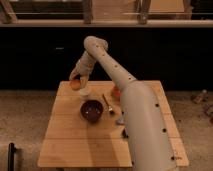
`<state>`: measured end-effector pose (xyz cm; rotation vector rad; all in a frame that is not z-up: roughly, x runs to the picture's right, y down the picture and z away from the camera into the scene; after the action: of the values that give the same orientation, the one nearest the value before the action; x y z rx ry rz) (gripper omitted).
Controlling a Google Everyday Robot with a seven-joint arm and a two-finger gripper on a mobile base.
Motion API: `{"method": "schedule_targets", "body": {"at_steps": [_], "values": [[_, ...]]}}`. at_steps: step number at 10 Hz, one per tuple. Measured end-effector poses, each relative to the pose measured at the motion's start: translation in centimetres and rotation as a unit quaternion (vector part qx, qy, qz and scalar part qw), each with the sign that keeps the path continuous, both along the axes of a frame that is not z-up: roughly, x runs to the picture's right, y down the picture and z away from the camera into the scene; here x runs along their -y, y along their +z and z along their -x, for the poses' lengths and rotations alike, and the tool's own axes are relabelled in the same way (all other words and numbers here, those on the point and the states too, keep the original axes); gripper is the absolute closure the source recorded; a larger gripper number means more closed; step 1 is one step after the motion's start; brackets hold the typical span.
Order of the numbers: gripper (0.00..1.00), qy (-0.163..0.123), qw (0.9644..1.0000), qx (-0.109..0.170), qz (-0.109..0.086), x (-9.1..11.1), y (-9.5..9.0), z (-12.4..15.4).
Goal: Place apple in paper cup
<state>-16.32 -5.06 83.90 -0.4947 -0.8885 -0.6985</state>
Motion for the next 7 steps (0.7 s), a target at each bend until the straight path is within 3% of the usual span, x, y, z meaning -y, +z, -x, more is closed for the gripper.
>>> {"method": "schedule_targets", "body": {"at_steps": [7], "values": [[1.0,0.0,0.9997,-0.017,0.015,-0.2,0.2,-2.6]]}}
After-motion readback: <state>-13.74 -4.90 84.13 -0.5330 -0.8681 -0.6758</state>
